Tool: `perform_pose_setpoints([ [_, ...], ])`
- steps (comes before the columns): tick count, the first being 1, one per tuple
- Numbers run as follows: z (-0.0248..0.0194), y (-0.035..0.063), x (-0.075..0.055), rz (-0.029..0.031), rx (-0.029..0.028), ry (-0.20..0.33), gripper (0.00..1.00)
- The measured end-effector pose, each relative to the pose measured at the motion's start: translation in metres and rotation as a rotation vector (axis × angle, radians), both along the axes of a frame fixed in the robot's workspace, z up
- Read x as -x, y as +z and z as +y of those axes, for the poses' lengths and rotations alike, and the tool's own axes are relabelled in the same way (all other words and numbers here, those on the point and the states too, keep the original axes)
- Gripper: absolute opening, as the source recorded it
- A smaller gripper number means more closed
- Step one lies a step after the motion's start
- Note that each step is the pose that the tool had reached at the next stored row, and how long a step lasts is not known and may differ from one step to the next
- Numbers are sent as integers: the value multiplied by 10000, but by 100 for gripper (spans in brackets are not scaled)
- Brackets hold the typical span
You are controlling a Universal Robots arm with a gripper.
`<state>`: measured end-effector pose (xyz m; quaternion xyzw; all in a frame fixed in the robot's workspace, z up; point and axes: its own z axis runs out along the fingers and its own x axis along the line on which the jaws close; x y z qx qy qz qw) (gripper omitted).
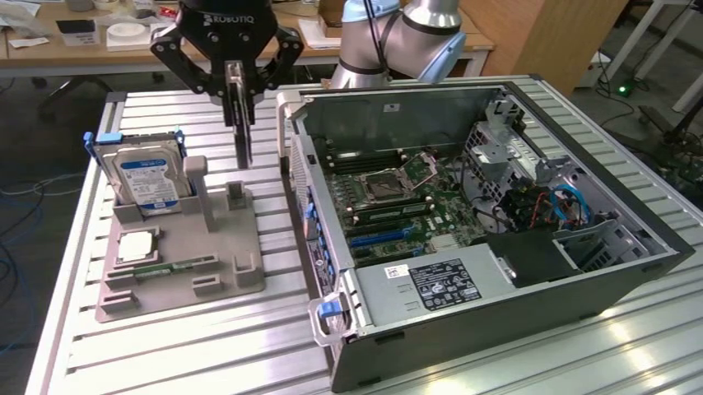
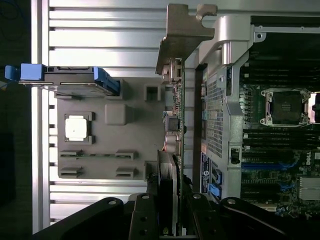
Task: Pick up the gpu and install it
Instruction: 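Pick up the gpu and move the gpu toward the slot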
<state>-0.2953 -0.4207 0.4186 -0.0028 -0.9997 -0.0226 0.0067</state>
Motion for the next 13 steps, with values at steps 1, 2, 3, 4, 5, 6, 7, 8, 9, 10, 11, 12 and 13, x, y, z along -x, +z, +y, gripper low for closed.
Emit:
perform_pose_setpoints([
  [1, 0, -1, -2, -1, -1, 1, 27],
  [2, 0, -1, -5, 0, 0, 1, 27],
  [3, 0, -2, -8, 0, 0, 1, 27],
  [4, 0, -3, -11, -1, -1, 1, 27],
  [5, 0, -3, -13, -1, -1, 1, 27],
  [6, 0, -4, -16, 0, 0, 0, 27],
  [7, 0, -5, -19, 0, 0, 0, 27],
  [8, 0, -6, -22, -1, -1, 1, 27],
  [9, 0, -6, -24, -1, 0, 0, 27],
  [10, 0, -7, -26, -1, 0, 1, 27],
  [11, 0, -8, -28, -1, -1, 0, 27],
  [12, 0, -8, -30, -1, 0, 1, 27],
  [13, 0, -9, -33, -1, -1, 0, 27],
])
